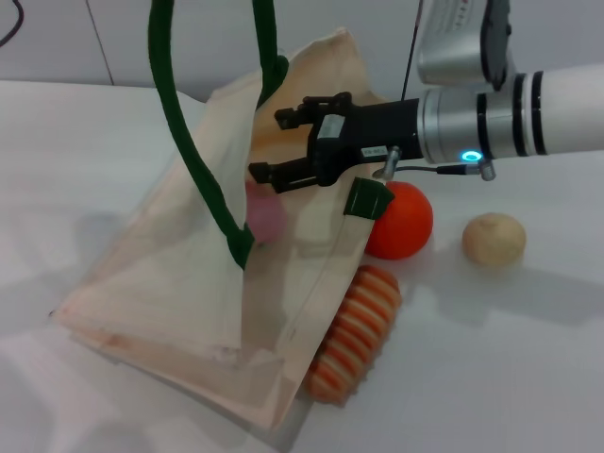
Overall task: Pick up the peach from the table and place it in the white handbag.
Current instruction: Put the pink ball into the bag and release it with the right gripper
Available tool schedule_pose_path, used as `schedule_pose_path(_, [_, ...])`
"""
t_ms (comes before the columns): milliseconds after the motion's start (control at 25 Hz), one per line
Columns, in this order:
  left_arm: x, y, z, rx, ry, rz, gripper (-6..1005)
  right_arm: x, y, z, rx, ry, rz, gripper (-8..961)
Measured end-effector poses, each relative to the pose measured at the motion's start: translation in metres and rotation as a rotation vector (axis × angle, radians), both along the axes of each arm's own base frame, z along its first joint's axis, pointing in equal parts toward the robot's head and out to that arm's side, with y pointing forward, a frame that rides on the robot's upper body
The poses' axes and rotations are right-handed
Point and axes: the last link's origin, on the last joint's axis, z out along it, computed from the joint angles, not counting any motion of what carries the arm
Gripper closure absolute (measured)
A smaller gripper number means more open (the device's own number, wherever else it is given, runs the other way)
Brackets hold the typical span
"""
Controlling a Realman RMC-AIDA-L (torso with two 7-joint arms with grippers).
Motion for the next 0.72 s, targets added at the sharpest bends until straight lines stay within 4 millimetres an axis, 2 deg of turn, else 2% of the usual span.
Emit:
schedule_pose_path(120, [-0.001,0.0,0.001,0.002,0.0,0.002,881,0.009,0.005,0.008,0.026,0.003,-0.044,57])
schedule_pose_path(160, [-0.003,-0.001,0.001,0.005,0.001,0.007,881,0.018,0.008,0.018,0.049,0.01,-0.073,57])
schedule_pose_path(200, [-0.003,-0.001,0.001,0.005,0.001,0.007,881,0.018,0.008,0.018,0.049,0.01,-0.073,57])
schedule_pose_path(320, [-0.009,-0.002,0.001,0.018,0.005,0.03,881,0.038,0.005,0.04,0.055,0.042,-0.101,58])
schedule_pose_path(360, [-0.012,-0.002,0.002,0.024,0.006,0.039,881,0.038,0.005,0.04,0.055,0.042,-0.101,58])
schedule_pose_path(440, [-0.013,-0.001,0.003,0.028,0.008,0.047,881,0.049,0.004,0.053,0.079,0.063,-0.119,59])
schedule_pose_path(720, [-0.015,-0.001,0.002,0.033,0.011,0.052,881,0.082,0.014,0.095,0.292,0.221,-0.27,59])
